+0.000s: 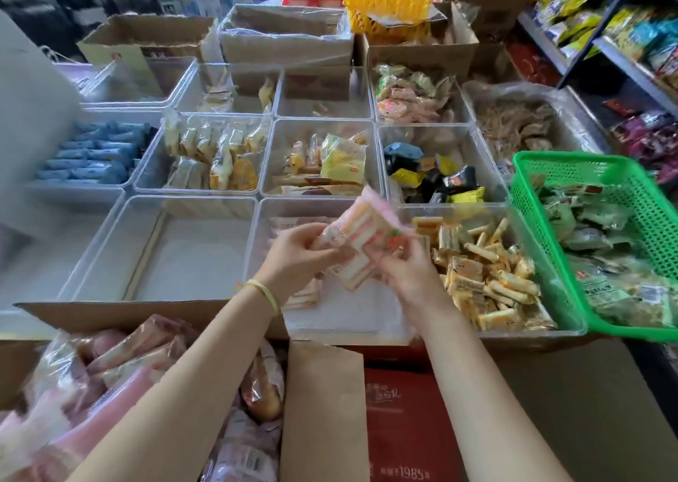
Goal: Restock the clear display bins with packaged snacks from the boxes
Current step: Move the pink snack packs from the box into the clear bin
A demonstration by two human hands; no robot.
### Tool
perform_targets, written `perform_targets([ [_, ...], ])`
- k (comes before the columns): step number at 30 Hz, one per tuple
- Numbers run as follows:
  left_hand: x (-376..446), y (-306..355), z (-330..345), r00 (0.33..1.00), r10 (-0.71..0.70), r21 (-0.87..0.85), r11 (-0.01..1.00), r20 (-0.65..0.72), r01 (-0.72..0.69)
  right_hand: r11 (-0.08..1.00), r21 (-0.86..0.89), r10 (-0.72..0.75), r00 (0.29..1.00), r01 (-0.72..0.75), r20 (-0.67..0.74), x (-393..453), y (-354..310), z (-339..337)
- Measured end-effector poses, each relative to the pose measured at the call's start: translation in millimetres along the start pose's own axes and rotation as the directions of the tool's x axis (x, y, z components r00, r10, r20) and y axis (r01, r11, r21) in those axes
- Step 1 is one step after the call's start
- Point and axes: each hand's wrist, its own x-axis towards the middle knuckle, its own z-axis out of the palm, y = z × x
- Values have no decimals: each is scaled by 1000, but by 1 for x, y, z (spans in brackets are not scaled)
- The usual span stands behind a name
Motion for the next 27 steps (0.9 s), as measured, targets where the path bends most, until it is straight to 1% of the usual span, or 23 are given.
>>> perform_targets([
  [1,13,-5,0,998,43,163,986,-38,-36,993,-121,-20,994,7,-107,6,1,-5],
  [2,26,-10,1,994,91,362,930,-55,-65,949,-312,-118,972,50,-205,12,1,-11],
  [3,35,-16,3,991,129,545,834,-44,-85,842,-527,-274,932,113,-238,18,3,-20],
  [4,43,-22,6,990,140,671,735,-11,-96,679,-709,-427,888,191,-171,24,6,-28],
  [5,49,-26,10,990,136,747,654,38,-118,492,-832,-506,862,254,-36,29,6,-31],
  [6,53,-31,15,988,116,788,598,98,-148,328,-898,-485,868,295,108,35,9,-32],
  [7,56,-36,22,983,94,805,563,160,-185,202,-925,-387,893,323,227,41,12,-30],
  [8,57,-40,30,974,78,802,555,212,-219,115,-934,-249,920,338,302,46,17,-25],
  [9,57,-45,38,966,78,779,577,248,-247,53,-939,-120,935,341,333,52,23,-19],
  [10,56,-49,45,964,80,744,621,254,-247,-9,-943,-29,942,334,334,57,28,-12],
  [11,55,-54,51,973,69,694,690,222,-207,-62,-947,37,949,316,315,62,31,-7],
  [12,54,-60,55,987,37,626,770,154,-127,-124,-948,81,955,293,285,67,31,-2],
  [13,52,-63,58,998,-11,518,855,58,-21,-171,-947,107,961,272,256,72,30,2],
  [14,50,-68,59,993,-104,337,935,-55,116,-199,-951,126,968,237,215,77,29,7],
  [15,49,-71,61,958,-241,67,965,-153,254,-212,-956,114,977,202,181,81,27,11],
  [16,49,-74,62,887,-417,-244,898,-199,367,-228,-957,87,983,179,163,85,26,16],
  [17,51,-79,63,800,-572,-510,750,-182,421,-214,-963,53,987,163,155,90,27,20],
  [18,55,-85,63,726,-674,-682,594,-132,427,-191,-969,36,988,156,152,95,30,24],
  [19,59,-92,62,679,-729,-766,484,-86,423,-155,-977,40,989,145,141,100,33,27],
  [20,63,-99,62,645,-762,-805,420,-61,420,-153,-978,68,989,143,134,105,35,30],
  [22,69,-111,62,599,-800,-825,366,-43,430,-260,-953,97,986,158,137,116,43,35],
  [24,74,-116,62,596,-802,-826,352,-24,441,-280,-953,99,991,119,95,126,51,37],
  [27,78,-120,63,610,-792,-823,350,-6,447,-253,-957,75,989,143,128,141,74,33],
])
